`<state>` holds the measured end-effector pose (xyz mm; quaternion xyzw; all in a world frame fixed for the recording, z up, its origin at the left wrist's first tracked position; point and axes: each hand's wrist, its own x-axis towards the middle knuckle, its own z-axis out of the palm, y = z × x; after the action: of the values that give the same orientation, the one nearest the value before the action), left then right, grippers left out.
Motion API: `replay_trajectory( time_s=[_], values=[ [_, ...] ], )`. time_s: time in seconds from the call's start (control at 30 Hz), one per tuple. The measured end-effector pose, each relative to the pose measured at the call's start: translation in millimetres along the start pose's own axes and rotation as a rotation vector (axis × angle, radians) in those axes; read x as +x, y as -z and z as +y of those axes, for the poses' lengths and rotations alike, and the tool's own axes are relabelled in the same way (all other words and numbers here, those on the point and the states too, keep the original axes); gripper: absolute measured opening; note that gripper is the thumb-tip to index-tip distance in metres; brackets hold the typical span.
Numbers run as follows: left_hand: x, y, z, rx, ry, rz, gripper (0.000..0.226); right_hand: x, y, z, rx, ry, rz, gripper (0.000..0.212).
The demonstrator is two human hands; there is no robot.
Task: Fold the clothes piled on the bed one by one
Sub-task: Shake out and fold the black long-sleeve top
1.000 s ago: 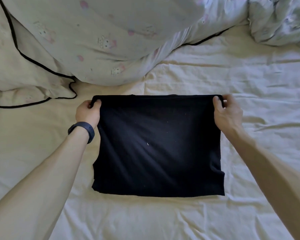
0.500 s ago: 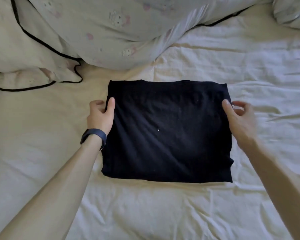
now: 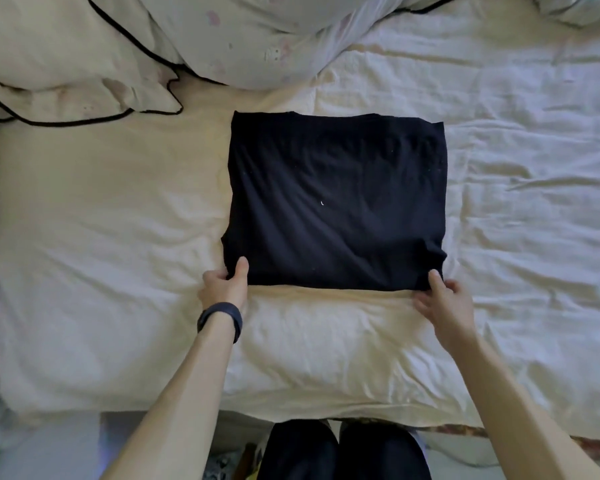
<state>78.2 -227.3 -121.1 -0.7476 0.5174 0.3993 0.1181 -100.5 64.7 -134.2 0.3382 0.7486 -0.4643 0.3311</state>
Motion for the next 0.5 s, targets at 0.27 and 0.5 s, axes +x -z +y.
replay_trajectory(
  time_s=[0.27, 0.5],
  values=[
    [4, 5, -5, -0.474, 0.162, -0.199, 0.034, -15, -8, 0, 0.427, -0.267, -0.216, 0.033],
    [-11, 8, -14, -0.673, 0.012, 0.145, 0.018, -40, 10, 6, 0.494, -0.093, 0.119, 0.007]
  ],
)
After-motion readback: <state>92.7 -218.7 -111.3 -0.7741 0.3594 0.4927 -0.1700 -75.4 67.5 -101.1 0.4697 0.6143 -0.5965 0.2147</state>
